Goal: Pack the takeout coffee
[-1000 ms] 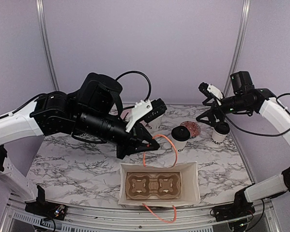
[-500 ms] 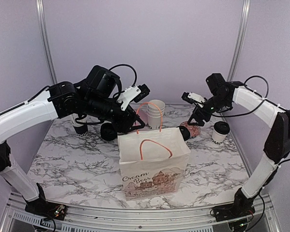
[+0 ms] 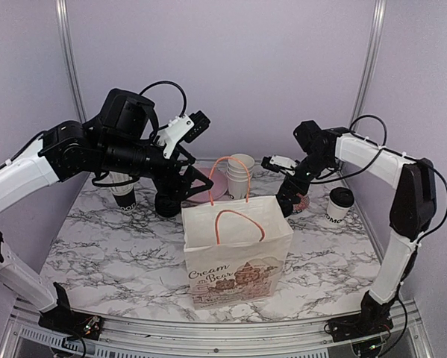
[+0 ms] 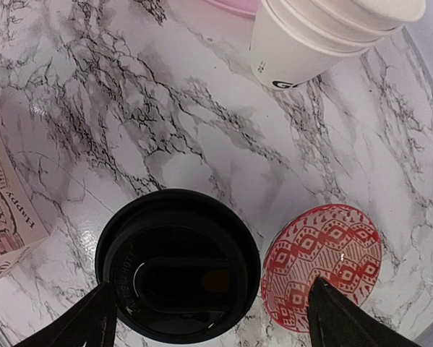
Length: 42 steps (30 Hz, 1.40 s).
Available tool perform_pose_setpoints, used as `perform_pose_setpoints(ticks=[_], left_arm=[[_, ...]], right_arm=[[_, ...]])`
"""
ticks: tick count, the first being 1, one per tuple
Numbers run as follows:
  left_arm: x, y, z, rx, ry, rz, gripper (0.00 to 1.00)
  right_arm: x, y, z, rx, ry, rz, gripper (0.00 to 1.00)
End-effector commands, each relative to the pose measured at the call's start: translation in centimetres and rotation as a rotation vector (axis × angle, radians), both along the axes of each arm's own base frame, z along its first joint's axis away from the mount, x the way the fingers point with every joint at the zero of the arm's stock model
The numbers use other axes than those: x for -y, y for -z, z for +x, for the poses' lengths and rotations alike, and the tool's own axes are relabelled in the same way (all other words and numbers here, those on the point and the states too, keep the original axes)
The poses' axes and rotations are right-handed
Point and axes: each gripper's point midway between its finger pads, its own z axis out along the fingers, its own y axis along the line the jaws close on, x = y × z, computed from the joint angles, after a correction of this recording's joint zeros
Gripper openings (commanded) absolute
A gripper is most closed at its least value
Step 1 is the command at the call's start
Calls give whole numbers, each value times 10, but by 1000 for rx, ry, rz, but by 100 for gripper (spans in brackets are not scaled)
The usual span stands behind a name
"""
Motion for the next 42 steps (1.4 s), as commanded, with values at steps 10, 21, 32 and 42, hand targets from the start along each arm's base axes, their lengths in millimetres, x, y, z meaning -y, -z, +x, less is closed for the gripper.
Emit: perform_pose_setpoints(ticks=[10,21,32,42], left_arm=[[-13,2,0,-4,-40,7,86],[-13,3,-2,-14,-36,5,87],[-13,6,-1,-12,-34,12,87],[-13,12,-1,-17,-33,26,87]], right_arm=[[-3,2,-7,-41,-24,-16,85],[-12,10,-18,-73,-72,-26,79],[-12,24,-23,-104,-80,-100,71],[-15,37,-42,-118,-114,-187,76]])
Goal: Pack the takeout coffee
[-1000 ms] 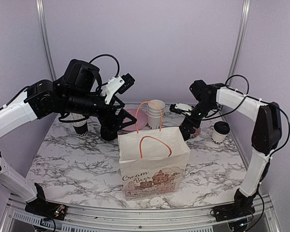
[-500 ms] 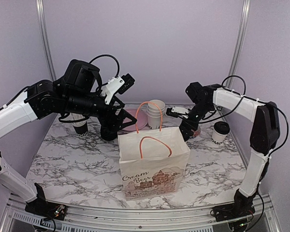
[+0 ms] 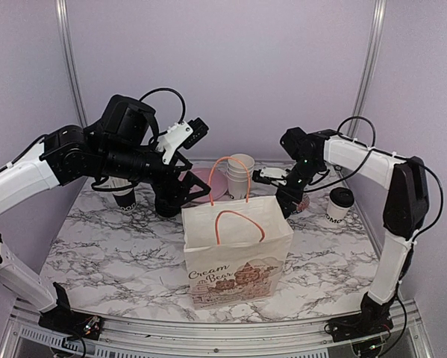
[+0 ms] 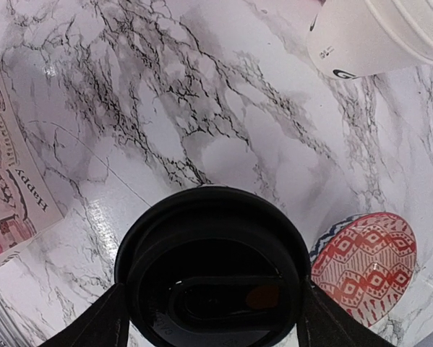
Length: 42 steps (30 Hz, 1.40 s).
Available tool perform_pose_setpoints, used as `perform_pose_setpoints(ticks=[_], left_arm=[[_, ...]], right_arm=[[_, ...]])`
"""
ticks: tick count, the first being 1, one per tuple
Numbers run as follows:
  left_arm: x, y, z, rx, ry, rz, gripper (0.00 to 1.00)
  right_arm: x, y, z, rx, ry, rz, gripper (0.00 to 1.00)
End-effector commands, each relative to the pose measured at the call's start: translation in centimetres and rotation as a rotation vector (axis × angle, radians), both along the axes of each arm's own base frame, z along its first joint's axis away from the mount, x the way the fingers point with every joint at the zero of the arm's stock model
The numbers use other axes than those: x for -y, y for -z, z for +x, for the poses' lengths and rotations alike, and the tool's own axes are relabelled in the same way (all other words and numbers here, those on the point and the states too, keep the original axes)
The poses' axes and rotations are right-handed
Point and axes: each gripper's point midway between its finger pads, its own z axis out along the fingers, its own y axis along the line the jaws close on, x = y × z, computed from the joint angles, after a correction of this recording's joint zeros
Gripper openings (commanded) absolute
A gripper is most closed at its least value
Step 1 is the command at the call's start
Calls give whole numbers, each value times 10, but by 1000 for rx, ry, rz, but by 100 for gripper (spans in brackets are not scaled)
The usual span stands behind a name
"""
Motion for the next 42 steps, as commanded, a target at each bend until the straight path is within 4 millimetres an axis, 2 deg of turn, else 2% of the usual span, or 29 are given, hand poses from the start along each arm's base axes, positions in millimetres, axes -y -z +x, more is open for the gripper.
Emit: perform_pose_setpoints(ticks=[1,11,14,18,25,29,35,37,39,42], left_arm=[[-4,2,-1,-3,-2,8,87],[-7,4,-3,-7,0,12,87],[-8,4,-3,-6,-1,10,87],[-8,-1,-4,1,2,4,87],[-2,-2,-4,-9,20,0,87],[10,2,-1,-33,35,0,86],[33,13,6,-59,76,17,85],[40,15,3,-73,113,13,80],[46,15,0,-87,145,5,72],[51,15,-2,-101,160,-2,48]], right_arm=[[0,12,-16,-32,-28,-86,76],[0,10,-17,-34,-25,-100,78],[0,8,-17,-37,-19,-100,71],[-3,-12,-20,-23,-16,-59,65],[-10,-85,-28,103,-16,84,64],[-7,-138,-34,216,-7,199,63],[8,-222,-46,445,2,367,63],[9,-243,-57,488,-38,453,62],[6,-255,-71,504,-92,517,61],[1,-273,-101,504,-194,605,61]])
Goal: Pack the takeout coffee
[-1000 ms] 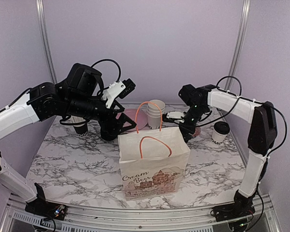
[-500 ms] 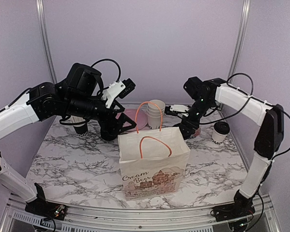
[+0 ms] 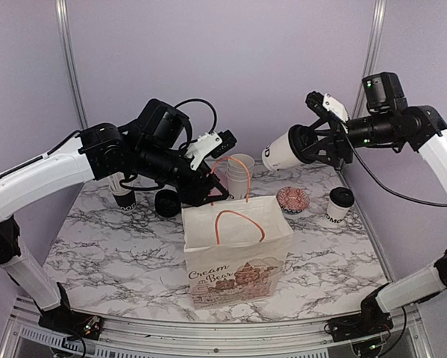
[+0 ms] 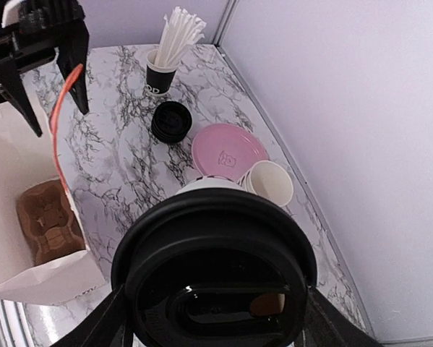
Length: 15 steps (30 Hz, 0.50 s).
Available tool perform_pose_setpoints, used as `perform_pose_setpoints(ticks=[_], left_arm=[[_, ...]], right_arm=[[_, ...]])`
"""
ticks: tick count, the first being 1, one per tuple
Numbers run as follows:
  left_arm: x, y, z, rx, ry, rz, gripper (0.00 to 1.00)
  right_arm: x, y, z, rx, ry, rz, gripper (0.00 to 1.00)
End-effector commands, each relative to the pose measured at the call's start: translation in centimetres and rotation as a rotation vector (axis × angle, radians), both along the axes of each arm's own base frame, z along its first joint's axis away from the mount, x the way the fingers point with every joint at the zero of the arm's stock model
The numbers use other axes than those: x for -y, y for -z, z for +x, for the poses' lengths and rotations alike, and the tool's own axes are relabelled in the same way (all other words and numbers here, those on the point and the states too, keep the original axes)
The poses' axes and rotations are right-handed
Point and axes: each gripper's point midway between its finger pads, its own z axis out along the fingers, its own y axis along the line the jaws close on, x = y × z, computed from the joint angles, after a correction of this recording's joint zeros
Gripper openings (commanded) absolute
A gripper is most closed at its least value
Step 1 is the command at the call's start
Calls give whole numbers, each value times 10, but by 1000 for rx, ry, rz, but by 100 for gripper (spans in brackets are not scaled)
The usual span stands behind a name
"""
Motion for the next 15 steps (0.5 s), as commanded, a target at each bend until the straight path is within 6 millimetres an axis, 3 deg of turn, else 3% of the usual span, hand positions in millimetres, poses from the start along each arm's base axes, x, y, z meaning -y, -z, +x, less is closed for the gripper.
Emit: perform_pose_setpoints(ticks=[1,5,8,15], left_arm=[[7,-12,-6,-19,53,-33,39],[9,-8,-4,-24,49,-25,2],[6,-12,0,-6,28,-24,0],[-13,-31,8,42,-30,-33,0]], right_arm=[[-17,-34,-41,60,-207,137,61],[-18,-61,-81,93,-332,209,62],[-20,-68,-94,71,-373,252,60],[-33,-46,-121,5,-504,233,58]])
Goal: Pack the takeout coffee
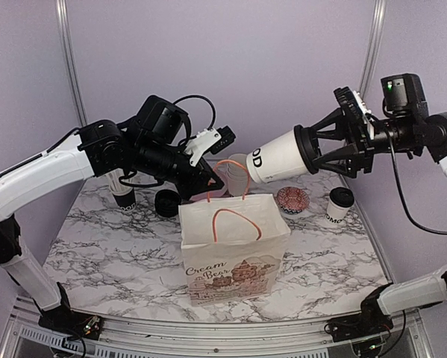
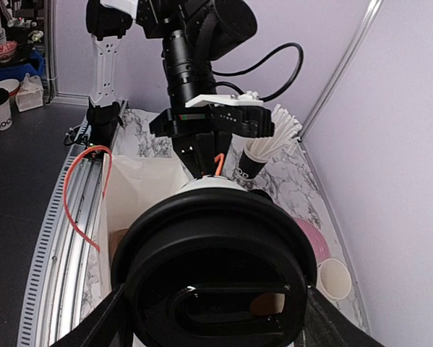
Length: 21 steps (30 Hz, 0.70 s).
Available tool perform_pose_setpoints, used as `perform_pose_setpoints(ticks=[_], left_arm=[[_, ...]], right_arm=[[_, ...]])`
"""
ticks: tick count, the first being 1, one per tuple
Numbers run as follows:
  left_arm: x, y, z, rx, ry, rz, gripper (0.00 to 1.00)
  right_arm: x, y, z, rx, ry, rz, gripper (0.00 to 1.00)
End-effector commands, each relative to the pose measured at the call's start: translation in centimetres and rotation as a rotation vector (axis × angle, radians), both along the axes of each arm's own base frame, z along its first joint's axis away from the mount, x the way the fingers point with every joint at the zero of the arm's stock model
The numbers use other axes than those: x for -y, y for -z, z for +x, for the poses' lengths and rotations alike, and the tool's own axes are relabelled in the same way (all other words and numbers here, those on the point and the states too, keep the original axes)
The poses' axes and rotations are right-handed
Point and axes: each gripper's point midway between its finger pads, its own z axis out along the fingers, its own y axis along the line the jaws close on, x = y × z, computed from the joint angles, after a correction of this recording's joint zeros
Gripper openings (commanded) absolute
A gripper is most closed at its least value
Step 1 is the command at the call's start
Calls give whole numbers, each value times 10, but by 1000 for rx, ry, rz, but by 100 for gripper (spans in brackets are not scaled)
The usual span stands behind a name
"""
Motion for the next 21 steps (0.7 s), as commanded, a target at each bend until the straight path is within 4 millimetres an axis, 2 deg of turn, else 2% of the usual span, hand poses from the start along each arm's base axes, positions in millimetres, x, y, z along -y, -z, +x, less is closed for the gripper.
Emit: perform_pose_setpoints(ticks=[1,9,16,21], left_arm=[[-17,-27,7,49,-50,-25,0],[-27,-31,18,77,-100,-14,0],[-30,-37,21,100,-111,-16,0],[-30,-41,20,100,-112,-27,0]], right_arm=[[-11,11,-24,-27,-125,-15,58],[-28,31,-17,-28,-137,-85,56],[-57,54,2,1,-65,-185,55],[-79,73,5,44,-62,-283,54]])
